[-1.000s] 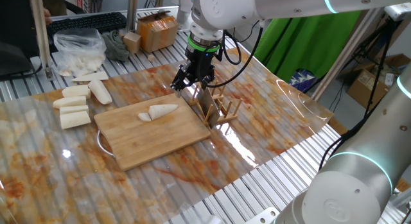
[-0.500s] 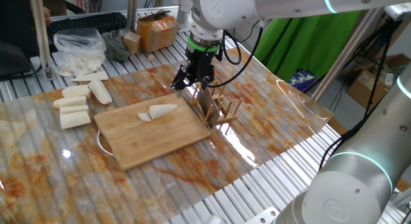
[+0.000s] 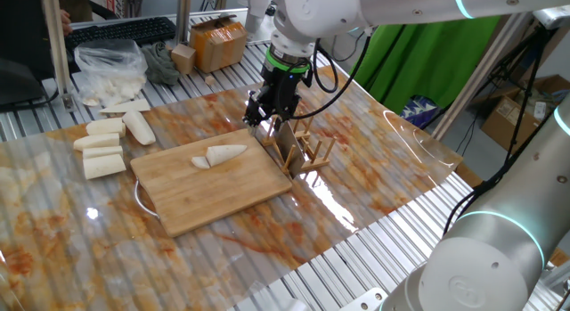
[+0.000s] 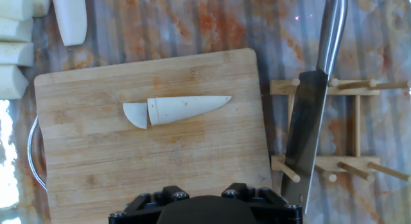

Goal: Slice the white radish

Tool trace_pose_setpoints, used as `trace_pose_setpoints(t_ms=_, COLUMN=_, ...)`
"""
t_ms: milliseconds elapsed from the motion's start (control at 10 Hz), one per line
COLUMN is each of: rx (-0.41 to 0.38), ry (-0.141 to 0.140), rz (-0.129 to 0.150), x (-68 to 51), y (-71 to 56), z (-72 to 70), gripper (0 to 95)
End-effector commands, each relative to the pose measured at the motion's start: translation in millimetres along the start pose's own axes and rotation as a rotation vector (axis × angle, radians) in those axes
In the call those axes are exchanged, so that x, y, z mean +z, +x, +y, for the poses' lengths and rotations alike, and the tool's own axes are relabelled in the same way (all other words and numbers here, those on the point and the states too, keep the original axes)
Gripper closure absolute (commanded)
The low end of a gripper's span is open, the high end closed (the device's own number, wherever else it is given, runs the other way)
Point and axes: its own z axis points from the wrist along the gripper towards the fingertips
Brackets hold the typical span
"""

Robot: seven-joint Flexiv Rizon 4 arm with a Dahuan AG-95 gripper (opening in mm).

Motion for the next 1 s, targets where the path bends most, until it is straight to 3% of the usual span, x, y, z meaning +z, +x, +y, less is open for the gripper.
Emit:
trace_pose_setpoints(t_ms=100, rx=-0.003, ry=0.004, rz=-0.002, x=0.3, y=-0.5, z=0.0, gripper=95.0)
trace_pose_setpoints(t_ms=400, rx=-0.004, ry=0.008, rz=-0.009, x=2.5, y=-1.6, z=-5.8, gripper=95.0)
trace_pose_setpoints(t_ms=700, rx=-0.007, ry=0.013, rz=-0.009, x=9.0, y=-4.6, z=-22.3, gripper=95.0)
trace_pose_setpoints(t_ms=800, rx=-0.005, ry=0.017, rz=-0.011, x=12.4, y=-6.5, z=-28.9, gripper=76.0)
trace_pose_setpoints(t_ms=1000, rx=-0.001, ry=0.022, rz=-0.015, x=16.9, y=-13.0, z=-36.1, gripper=76.0)
